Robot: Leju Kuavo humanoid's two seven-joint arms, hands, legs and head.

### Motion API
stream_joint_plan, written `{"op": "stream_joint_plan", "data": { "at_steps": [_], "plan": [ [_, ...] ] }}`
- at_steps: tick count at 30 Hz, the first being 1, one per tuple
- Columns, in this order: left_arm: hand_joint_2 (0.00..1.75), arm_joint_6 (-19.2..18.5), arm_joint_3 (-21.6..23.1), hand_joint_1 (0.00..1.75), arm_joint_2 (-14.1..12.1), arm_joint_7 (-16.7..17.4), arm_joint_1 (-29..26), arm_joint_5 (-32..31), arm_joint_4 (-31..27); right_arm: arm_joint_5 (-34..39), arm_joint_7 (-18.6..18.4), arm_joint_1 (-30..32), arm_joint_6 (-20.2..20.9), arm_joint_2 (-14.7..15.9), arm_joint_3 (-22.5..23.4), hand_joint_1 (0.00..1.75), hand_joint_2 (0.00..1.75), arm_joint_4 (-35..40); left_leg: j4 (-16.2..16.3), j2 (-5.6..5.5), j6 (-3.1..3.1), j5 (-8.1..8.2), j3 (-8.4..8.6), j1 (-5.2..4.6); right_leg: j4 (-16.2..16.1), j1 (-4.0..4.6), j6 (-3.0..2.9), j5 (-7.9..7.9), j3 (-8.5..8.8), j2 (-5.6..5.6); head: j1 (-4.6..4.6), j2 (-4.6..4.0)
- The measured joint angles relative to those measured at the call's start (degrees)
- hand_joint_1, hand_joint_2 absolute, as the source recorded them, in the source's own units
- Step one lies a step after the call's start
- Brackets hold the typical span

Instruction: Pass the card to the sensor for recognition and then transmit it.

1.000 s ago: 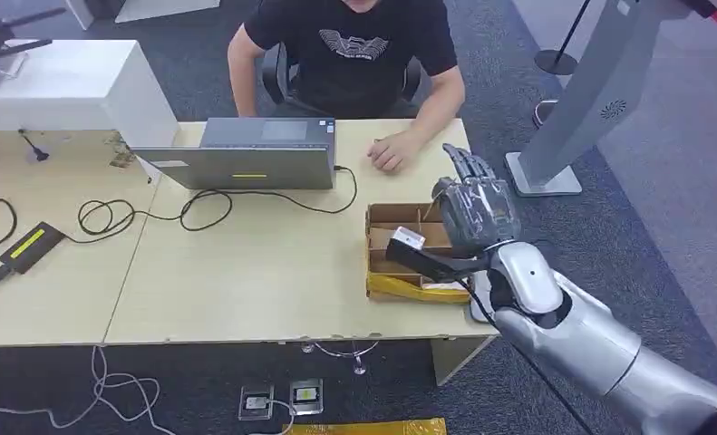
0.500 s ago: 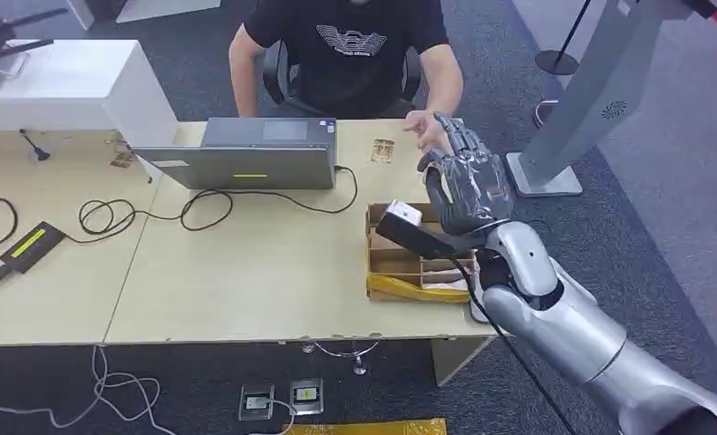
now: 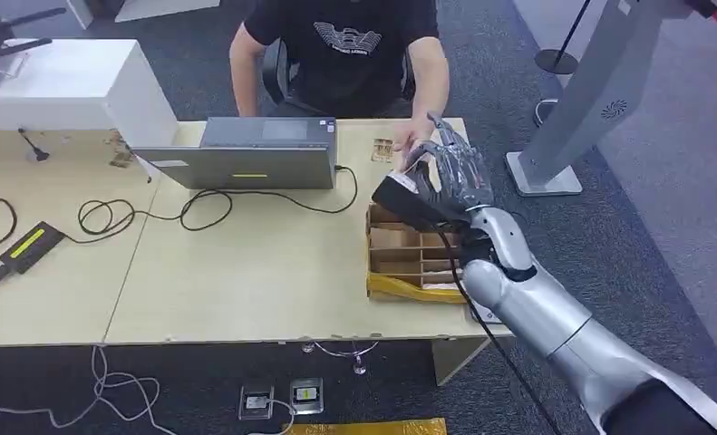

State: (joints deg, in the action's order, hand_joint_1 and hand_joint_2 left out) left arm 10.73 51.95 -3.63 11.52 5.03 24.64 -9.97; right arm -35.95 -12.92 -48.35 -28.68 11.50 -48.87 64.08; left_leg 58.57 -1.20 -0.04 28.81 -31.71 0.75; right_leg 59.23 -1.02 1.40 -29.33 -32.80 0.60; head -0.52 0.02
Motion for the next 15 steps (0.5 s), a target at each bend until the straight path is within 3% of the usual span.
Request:
{"op": "stream_joint_plan", "data": {
  "at_steps": [1,2,8,15],
  "plan": [
    [0.0,0.1,0.0,0.0,0.0,0.1,0.0,1.0,0.0,0.6,-0.5,-0.1,-0.5,-0.2,0.0,0.31,1.75,-1.0,0.0,-0.01,0.0,0.0,0.0,0.0,0.0,0.0,0.0,0.0,0.0,-0.02,-0.02,-0.02],
    [0.0,0.5,-0.1,0.0,0.0,0.3,0.0,2.2,0.0,1.2,-1.2,-0.2,-0.8,-0.2,-0.1,0.0,1.75,-2.0,0.0,-0.01,0.0,0.0,0.0,0.0,0.0,0.0,0.0,0.0,0.0,-0.03,-0.02,0.0],
    [0.0,2.4,-2.1,0.0,0.3,0.7,-0.1,8.2,0.0,3.1,-4.6,-0.6,-3.3,0.0,-0.7,0.0,1.75,-4.7,0.0,0.01,0.0,0.0,0.03,-0.01,0.0,0.0,0.0,0.01,0.0,0.01,-0.02,-0.02],
    [0.0,2.5,-3.7,0.0,0.4,0.9,-0.2,9.5,0.0,3.4,-6.2,-0.8,-4.3,0.5,-1.4,0.0,1.75,-6.4,0.0,0.01,0.0,0.0,0.03,0.0,0.0,0.0,0.0,0.01,0.0,0.04,0.0,-0.02]
  ]
}}
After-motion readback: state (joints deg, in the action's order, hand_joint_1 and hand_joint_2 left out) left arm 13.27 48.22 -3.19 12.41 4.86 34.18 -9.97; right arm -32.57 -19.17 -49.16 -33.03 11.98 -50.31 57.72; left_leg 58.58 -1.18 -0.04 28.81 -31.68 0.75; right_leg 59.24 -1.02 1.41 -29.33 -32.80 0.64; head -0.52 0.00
